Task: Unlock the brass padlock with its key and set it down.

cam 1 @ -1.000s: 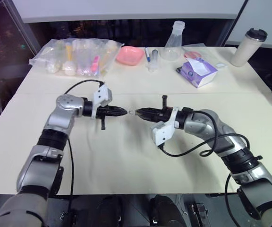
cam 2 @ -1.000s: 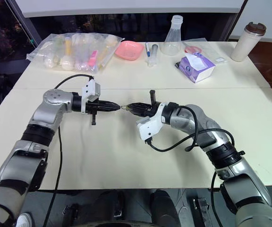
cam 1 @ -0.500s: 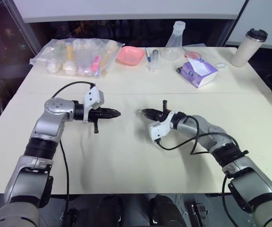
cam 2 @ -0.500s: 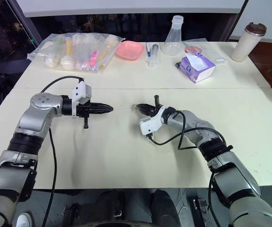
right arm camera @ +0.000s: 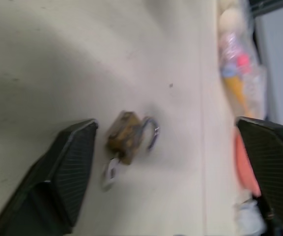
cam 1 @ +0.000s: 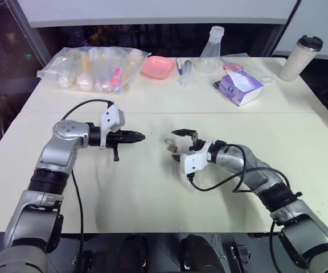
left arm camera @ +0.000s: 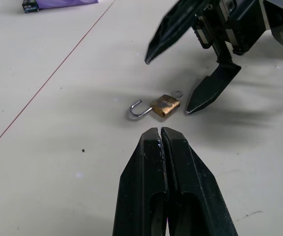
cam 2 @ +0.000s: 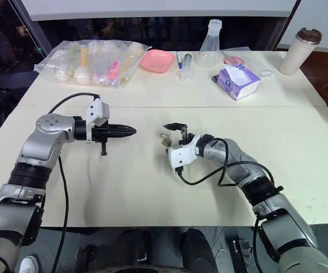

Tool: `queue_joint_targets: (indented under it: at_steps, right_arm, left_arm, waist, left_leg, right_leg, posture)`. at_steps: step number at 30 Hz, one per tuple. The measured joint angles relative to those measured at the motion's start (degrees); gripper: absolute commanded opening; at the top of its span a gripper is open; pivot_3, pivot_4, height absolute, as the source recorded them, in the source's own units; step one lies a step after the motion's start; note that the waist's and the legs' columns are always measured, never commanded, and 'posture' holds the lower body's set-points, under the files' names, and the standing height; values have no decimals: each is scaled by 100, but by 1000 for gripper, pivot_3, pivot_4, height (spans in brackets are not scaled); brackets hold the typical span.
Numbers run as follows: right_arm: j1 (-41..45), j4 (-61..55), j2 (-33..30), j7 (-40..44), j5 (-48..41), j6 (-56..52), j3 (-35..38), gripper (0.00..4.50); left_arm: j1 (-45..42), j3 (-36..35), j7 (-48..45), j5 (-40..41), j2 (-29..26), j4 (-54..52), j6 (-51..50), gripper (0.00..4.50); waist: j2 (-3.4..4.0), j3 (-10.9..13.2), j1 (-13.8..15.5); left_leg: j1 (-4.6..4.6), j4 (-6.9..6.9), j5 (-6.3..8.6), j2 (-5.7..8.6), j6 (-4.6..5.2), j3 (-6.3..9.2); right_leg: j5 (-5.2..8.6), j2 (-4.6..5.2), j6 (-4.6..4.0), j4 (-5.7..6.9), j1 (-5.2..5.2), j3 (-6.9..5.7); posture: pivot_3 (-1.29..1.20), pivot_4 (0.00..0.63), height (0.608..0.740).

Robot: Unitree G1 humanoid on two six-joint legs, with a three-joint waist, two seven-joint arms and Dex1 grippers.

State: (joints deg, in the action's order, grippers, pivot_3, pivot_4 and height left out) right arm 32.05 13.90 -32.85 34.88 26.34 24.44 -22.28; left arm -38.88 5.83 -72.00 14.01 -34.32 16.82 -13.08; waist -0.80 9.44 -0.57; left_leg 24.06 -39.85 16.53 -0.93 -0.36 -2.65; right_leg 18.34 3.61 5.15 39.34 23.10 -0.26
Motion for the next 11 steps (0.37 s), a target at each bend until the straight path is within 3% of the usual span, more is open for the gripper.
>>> queue_joint_targets:
  at_steps: [3, 11]
  right_arm:
    - [-355, -543, -234, 600, -624, -621, 262, 4469]
    - [-1449, -2819, -978, 2220, -2776, -3840, 1212, 4469]
  left_arm:
    - [-3, 1, -13, 13, -1, -3, -12, 0]
    - [227, 27, -272, 42, -245, -371, -219, 0]
  waist:
    - [0, 0, 22]
    - [1, 1, -22]
  left_leg:
    - [3, -4, 2, 0, 4, 4]
    - [5, -6, 21, -6, 36, 15]
  right_leg:
    - [0, 4, 0, 0, -2, 0]
    - [0, 1, 0, 1, -1, -1]
  posture:
    - [0, 150, 715]
    - [0, 150, 715]
